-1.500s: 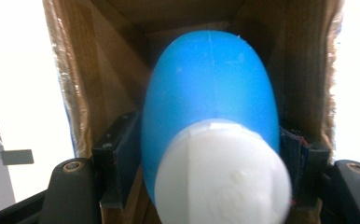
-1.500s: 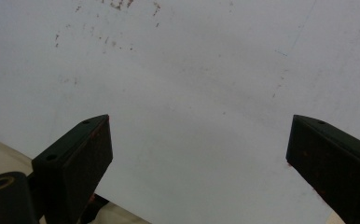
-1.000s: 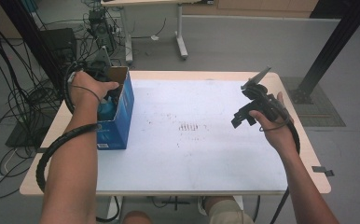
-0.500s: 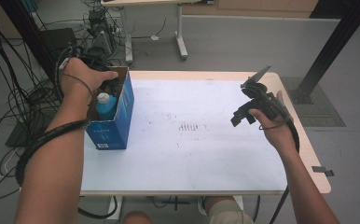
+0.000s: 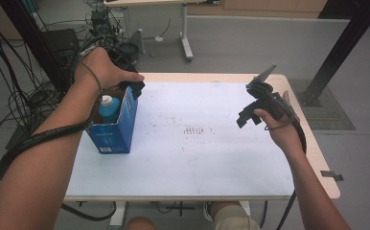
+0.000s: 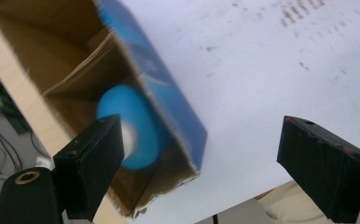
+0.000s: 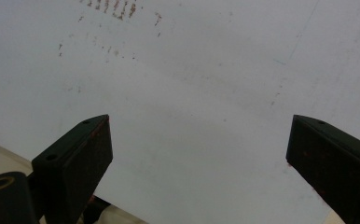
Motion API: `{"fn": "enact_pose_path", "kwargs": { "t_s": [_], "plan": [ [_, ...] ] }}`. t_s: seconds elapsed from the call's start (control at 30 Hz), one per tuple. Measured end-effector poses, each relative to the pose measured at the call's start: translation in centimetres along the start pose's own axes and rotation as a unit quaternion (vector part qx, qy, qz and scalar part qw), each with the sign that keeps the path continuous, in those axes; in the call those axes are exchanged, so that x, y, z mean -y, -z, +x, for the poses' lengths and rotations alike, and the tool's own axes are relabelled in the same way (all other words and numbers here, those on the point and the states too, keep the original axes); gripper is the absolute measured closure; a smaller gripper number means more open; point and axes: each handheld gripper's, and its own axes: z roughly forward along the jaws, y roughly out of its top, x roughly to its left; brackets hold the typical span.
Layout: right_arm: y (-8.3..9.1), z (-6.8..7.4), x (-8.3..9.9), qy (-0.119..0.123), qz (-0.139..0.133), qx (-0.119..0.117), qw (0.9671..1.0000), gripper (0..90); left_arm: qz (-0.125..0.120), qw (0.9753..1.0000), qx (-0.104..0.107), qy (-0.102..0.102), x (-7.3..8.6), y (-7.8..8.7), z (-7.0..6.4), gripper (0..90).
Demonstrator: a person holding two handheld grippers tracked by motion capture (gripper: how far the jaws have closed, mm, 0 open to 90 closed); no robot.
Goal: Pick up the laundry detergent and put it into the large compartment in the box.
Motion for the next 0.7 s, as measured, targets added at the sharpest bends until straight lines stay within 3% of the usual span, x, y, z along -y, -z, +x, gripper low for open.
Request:
{"fn": "enact_pose_path", "kwargs": {
  "t_s": [0.13, 0.27, 0.5, 0.7],
  "plan": [
    [0.0, 0.2, -0.3, -0.001, 0.003, 0.001, 1.0000, 6.8, 0.004, 0.9987, 0.008, -0.050, -0.8, 0.1, -1.6, 14.8],
    [-0.1, 0.2, -0.5, -0.002, 0.006, 0.000, 1.0000, 6.8, 0.004, 0.9963, 0.013, -0.085, -1.3, 0.0, -3.0, 14.8],
    [-0.2, 0.1, -0.8, -0.005, 0.007, -0.001, 1.0000, 7.3, 0.001, 0.9886, 0.026, -0.148, -2.0, 0.0, -5.1, 14.4],
    [-0.2, 0.1, -1.0, -0.005, 0.006, -0.003, 1.0000, 7.3, -0.006, 0.9832, 0.028, -0.180, -2.4, 0.4, -6.3, 13.6]
  ]
}}
